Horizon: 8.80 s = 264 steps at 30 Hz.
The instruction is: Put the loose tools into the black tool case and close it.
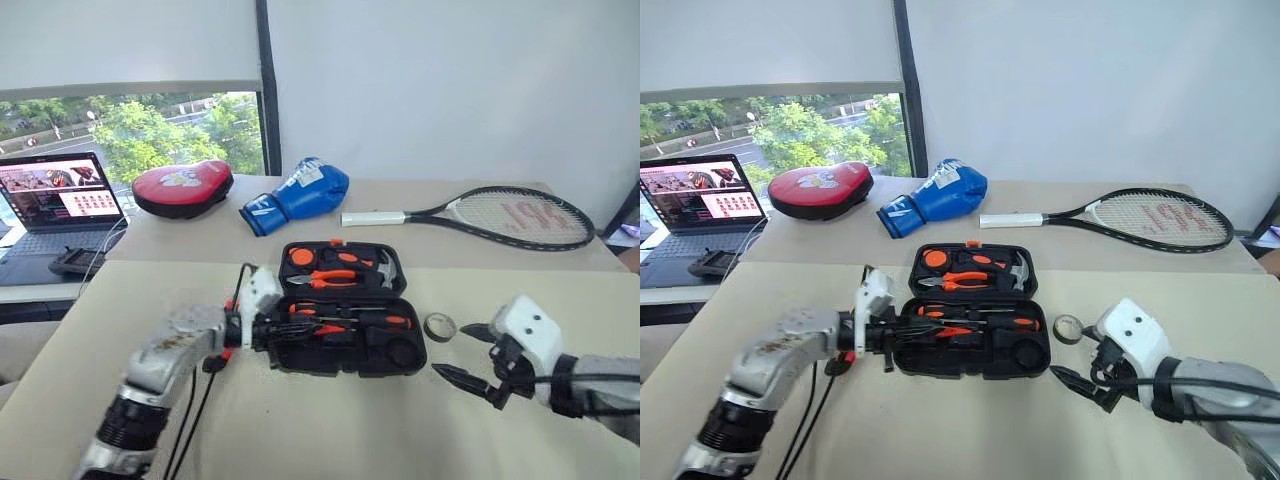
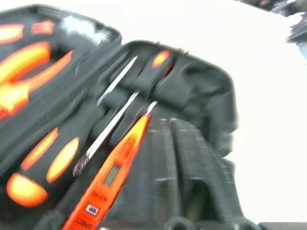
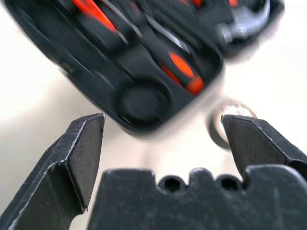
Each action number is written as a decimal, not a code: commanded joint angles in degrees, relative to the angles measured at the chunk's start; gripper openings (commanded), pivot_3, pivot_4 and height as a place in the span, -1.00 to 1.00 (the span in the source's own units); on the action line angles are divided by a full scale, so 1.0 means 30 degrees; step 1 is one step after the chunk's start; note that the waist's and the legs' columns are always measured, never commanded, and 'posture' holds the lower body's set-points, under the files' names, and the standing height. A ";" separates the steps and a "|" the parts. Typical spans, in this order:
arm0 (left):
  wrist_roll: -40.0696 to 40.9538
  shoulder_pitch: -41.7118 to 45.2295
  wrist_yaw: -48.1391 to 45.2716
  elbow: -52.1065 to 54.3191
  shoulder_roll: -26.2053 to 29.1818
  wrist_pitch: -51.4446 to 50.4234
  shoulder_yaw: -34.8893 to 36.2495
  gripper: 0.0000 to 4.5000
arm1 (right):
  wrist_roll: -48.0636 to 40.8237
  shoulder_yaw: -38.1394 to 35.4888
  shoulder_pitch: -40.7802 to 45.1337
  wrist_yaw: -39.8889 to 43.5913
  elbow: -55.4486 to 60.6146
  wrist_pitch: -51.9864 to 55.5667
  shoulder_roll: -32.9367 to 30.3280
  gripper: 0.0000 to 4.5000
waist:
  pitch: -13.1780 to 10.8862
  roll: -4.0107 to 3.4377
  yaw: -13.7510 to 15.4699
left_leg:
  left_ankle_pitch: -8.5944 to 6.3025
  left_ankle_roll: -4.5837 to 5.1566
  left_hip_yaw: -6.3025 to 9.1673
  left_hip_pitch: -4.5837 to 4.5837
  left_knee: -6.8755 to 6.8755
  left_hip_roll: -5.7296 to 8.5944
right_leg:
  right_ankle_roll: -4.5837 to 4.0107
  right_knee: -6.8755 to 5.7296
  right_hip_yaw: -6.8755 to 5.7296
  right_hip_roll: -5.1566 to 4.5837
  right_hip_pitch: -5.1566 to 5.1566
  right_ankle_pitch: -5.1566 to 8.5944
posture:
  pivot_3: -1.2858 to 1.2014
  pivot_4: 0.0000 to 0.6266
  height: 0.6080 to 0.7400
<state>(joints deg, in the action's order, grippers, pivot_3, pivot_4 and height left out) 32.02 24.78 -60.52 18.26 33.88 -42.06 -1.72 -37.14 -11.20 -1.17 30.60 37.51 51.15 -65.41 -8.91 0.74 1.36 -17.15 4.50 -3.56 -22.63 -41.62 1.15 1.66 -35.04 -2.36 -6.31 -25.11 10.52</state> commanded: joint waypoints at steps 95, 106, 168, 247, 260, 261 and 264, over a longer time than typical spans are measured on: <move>0.2725 -0.2442 0.5132 0.3963 0.2617 -0.3433 0.3099 -0.23 | -0.2455 -0.3809 0.0352 0.6791 0.2246 -0.4200 0.6453 1.00 | -0.0104 0.0175 0.0140 | 0.0040 -0.0144 0.0035 0.0059 0.0221 0.0004 | -0.0075 0.0006 0.0009 -0.0066 -0.0028 -0.0002 | 0.03 -0.52 1.00; -0.5891 0.5169 -0.3677 -0.4693 0.2172 0.5830 -0.8014 -0.23 | -0.3220 -0.7984 -0.4760 0.7424 0.4141 -0.4105 0.5630 1.00 | -0.0099 0.0120 0.0386 | 0.0012 0.0054 -0.0064 0.0079 0.0188 0.0091 | -0.0062 0.0053 0.0004 0.0047 0.0050 0.0000 | 0.03 -0.52 1.00; -0.2521 0.4375 0.8425 -0.4038 -0.2858 -0.3049 0.1710 0.24 | -0.1253 0.1538 1.0239 -0.3369 -0.7696 0.3403 0.6707 1.00 | -0.0060 0.0162 0.0202 | 0.0073 -0.0017 0.0021 0.0024 0.0121 0.0045 | -0.0034 0.0017 -0.0016 0.0008 0.0018 -0.0038 | 0.03 -0.52 1.00; 0.0902 0.2863 1.2489 -0.4368 -0.1361 -1.2177 0.3321 0.45 | 0.0112 0.0359 1.0933 -0.1559 -0.7495 1.2170 1.0502 0.17 | -0.0095 0.0181 -0.0235 | 0.0184 -0.0078 0.0000 0.0056 0.0299 0.0146 | -0.0032 0.0001 -0.0005 0.0041 -0.0008 -0.0101 | 0.03 -0.52 1.00; 0.1500 0.5303 1.3505 -0.4981 -0.4017 -1.5671 0.7765 0.45 | 0.0594 0.1371 1.1460 -0.0601 -0.9017 1.0639 0.9674 0.17 | -0.0112 0.0209 -0.0120 | 0.0188 -0.0005 0.0034 0.0011 0.0269 0.0242 | 0.0048 0.0019 -0.0020 -0.0052 -0.0002 -0.0118 | 0.03 -0.52 1.00; 0.1486 0.5467 1.3529 -0.4754 -0.4054 -1.6048 0.7952 0.45 | 0.0579 0.1336 1.1447 -0.0594 -0.8987 1.0640 0.9669 0.17 | -0.0114 0.0213 -0.0175 | 0.0188 -0.0005 0.0036 0.0008 0.0267 0.0241 | 0.0052 0.0019 -0.0021 -0.0051 -0.0005 -0.0121 | 0.03 -0.52 1.00; 0.1600 0.5765 1.3654 -0.4300 -0.4188 -1.6760 0.8388 0.45 | 0.0572 0.1280 1.1400 -0.0594 -0.8878 1.0653 0.9716 0.17 | -0.0114 0.0213 -0.0203 | 0.0189 -0.0011 0.0040 0.0007 0.0271 0.0240 | 0.0056 0.0010 -0.0023 -0.0050 -0.0008 -0.0123 | 0.03 -0.52 1.00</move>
<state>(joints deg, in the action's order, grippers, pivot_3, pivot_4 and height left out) 34.87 40.25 -19.10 2.70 21.67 -91.14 22.10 -34.78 -6.33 32.08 28.23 9.19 84.22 -36.12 -9.25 1.38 0.75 -16.58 4.46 -3.43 -22.61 -40.80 1.87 1.82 -35.00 -2.43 -6.46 -25.13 10.15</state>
